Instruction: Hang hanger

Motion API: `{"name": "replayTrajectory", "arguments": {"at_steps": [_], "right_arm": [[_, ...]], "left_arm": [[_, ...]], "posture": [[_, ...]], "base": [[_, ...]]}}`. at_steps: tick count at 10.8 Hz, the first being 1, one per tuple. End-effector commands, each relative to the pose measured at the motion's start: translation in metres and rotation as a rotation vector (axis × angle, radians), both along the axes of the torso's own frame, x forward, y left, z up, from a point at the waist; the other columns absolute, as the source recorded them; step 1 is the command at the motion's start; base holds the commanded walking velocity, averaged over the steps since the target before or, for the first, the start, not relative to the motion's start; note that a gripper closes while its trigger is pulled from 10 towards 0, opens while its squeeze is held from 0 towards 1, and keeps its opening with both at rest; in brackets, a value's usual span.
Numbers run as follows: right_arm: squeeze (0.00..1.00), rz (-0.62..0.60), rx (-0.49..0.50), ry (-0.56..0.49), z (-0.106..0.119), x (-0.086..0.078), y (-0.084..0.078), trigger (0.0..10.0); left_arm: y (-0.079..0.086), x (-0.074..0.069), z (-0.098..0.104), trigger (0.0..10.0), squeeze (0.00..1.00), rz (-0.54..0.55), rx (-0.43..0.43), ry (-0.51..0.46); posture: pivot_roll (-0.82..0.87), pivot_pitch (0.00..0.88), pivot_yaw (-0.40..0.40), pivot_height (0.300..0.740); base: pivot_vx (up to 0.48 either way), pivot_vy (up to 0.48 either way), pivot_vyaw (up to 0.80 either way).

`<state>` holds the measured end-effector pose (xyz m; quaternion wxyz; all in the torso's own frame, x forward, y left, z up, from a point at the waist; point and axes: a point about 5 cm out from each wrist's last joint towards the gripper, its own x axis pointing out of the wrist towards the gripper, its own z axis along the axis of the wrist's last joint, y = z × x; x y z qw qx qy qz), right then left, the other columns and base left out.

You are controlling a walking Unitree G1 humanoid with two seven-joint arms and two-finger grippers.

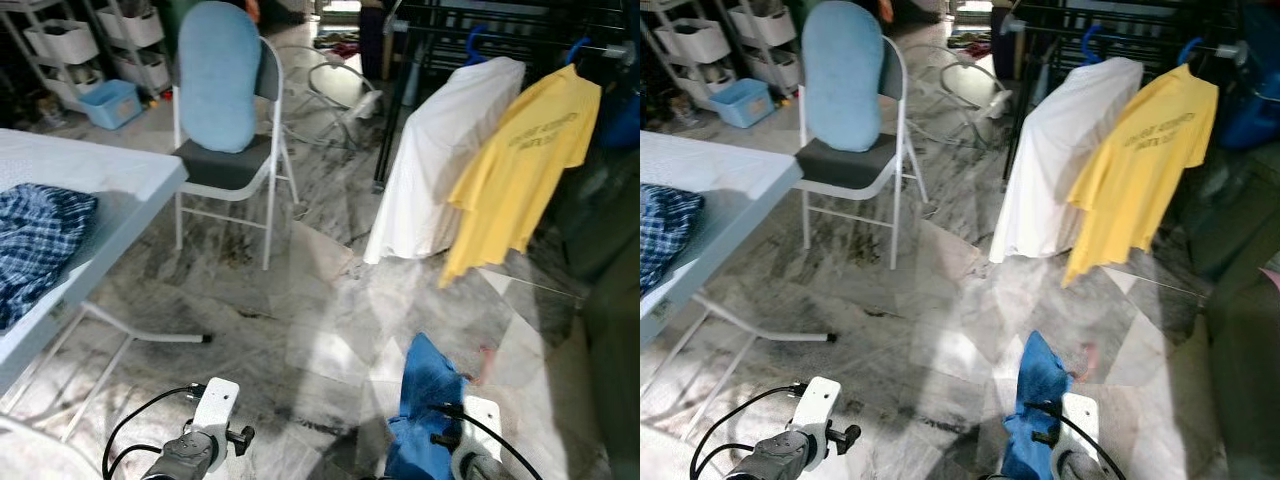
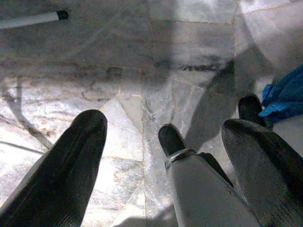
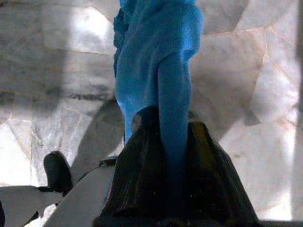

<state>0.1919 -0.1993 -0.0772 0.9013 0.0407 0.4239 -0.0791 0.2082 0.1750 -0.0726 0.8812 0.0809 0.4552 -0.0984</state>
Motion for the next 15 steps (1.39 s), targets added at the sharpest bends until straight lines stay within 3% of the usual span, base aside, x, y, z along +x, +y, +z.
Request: {"name": "replayTrajectory", "arguments": {"at_steps": [1, 6, 15], "right_arm": [[0.00, 0.030, 0.010, -0.016, 0.002, 0.004, 0.006, 10.0], [0.00, 0.063, 0.014, -0.030, 0.006, 0.014, 0.014, 10.0], [0.00, 0.069, 0.017, -0.024, 0.005, 0.014, 0.015, 10.0]], "left_arm": [[0.003, 0.001, 0.001, 10.0, 0.00, 0.036, 0.006, -0.004], [0.006, 0.004, 0.002, 10.0, 0.00, 0.066, 0.009, -0.010], [0.008, 0.004, 0.003, 10.0, 0.00, 0.072, 0.008, -0.008]], "posture": [[-0.10, 0.067, 0.029, 0.740], [-0.08, 0.045, 0.022, 0.740], [-0.08, 0.045, 0.024, 0.740]], "base": [[0.000, 0.000, 0.00], [0.000, 0.000, 0.00], [0.000, 0.000, 0.00]]}}
